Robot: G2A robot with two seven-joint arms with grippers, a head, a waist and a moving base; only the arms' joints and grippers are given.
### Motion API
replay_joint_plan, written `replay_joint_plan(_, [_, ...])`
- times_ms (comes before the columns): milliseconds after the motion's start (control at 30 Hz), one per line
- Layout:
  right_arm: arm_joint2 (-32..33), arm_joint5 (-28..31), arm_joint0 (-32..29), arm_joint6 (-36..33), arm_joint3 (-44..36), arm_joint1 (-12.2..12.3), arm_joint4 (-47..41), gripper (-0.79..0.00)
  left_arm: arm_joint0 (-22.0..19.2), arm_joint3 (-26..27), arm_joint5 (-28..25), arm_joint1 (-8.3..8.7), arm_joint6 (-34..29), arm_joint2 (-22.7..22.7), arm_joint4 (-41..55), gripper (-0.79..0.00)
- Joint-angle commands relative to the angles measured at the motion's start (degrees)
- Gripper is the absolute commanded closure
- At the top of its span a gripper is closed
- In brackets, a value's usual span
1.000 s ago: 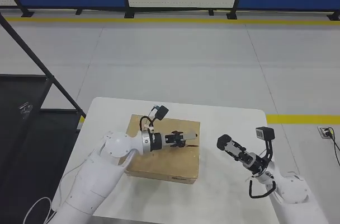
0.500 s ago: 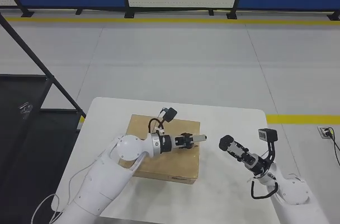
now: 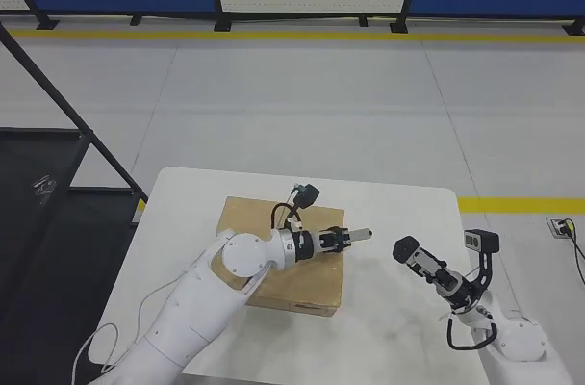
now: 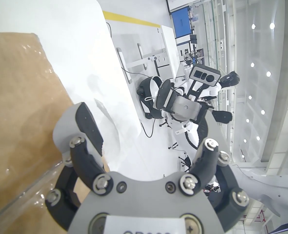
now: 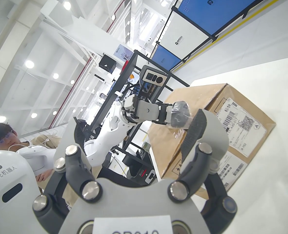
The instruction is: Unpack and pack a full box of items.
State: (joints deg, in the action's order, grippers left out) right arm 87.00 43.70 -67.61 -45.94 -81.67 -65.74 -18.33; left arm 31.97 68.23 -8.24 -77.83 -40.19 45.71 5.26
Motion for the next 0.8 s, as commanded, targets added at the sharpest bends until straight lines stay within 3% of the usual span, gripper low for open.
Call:
replay_joint_plan(0, [0.23,0.31,-0.05,-0.3,0.33,0.13,-0.57,-0.785,-0.28,-0.69,-0.12,-0.44,0.71,-0.62,-0.12,-0.785])
replay_joint_plan(467, [-0.01,1.37,0.84,-2.26,2.3,0.76,-3.46,-0.785,0.74,0.98,-0.67,-1.32,-1.22,-0.85,-0.67,-0.785])
replay_joint_plan(767, [-0.69,1.78,1.26,-2.46,3.04,0.98,-4.54,-0.785,3.88,5.27,-1.61,-0.41,-1.13,2.94,-1.05,-0.785])
